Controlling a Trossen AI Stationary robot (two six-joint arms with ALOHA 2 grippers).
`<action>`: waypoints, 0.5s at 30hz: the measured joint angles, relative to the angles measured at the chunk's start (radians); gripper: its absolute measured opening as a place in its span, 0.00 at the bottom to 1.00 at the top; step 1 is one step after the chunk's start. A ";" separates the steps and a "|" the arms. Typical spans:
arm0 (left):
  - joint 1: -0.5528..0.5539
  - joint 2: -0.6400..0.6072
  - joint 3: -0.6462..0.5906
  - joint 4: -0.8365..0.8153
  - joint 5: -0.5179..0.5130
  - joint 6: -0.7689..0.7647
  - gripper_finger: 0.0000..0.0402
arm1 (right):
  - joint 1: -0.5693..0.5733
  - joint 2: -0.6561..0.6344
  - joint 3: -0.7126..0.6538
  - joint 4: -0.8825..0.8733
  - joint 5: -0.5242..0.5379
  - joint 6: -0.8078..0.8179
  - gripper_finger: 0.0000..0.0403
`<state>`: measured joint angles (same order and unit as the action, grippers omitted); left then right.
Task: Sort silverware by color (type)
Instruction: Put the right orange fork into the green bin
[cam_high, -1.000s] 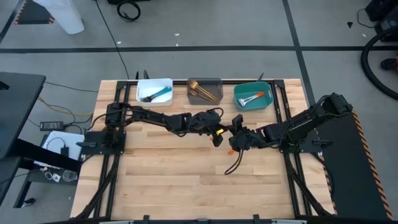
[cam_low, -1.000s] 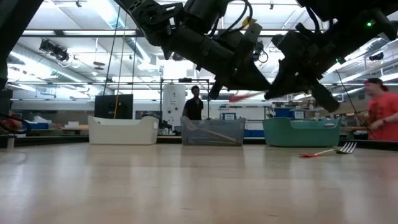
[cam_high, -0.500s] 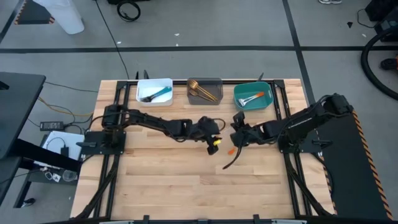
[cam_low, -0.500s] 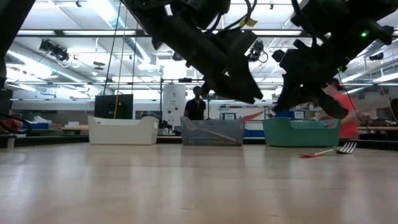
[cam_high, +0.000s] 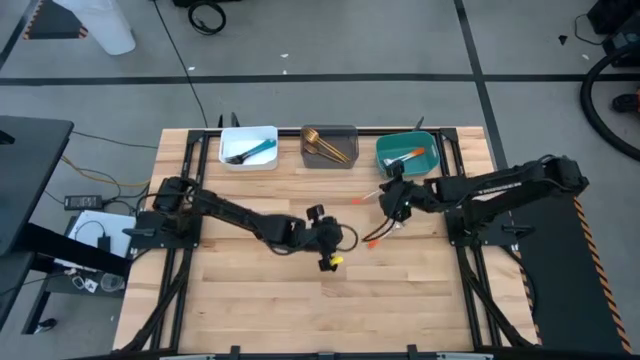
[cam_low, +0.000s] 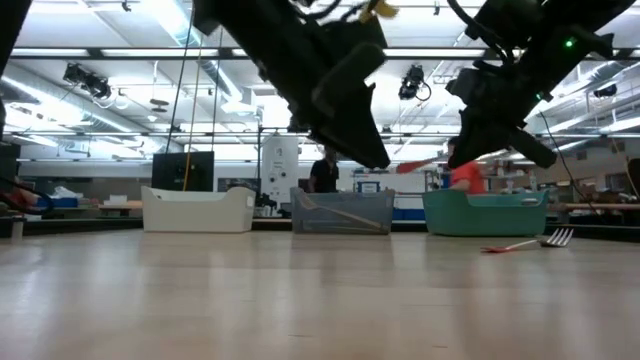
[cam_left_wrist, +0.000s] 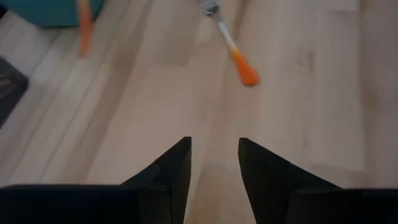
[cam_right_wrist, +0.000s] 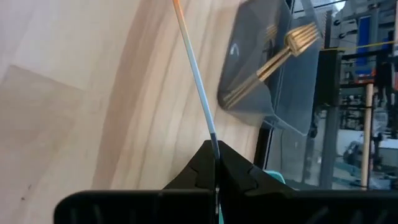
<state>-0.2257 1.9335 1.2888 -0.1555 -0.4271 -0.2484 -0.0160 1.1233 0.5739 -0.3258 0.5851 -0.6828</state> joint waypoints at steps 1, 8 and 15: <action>-0.011 0.000 0.000 0.000 -0.008 0.005 0.35 | -0.018 -0.013 0.000 -0.003 -0.013 -0.006 0.02; -0.072 0.001 -0.020 0.012 -0.134 0.046 0.35 | -0.136 -0.050 0.000 0.029 -0.025 -0.024 0.02; -0.093 0.001 -0.020 0.005 -0.157 0.150 0.35 | -0.257 -0.039 0.000 0.057 0.003 -0.064 0.02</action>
<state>-0.3185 1.9344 1.2686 -0.1503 -0.5842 -0.0985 -0.2726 1.0842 0.5743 -0.2692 0.5879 -0.7465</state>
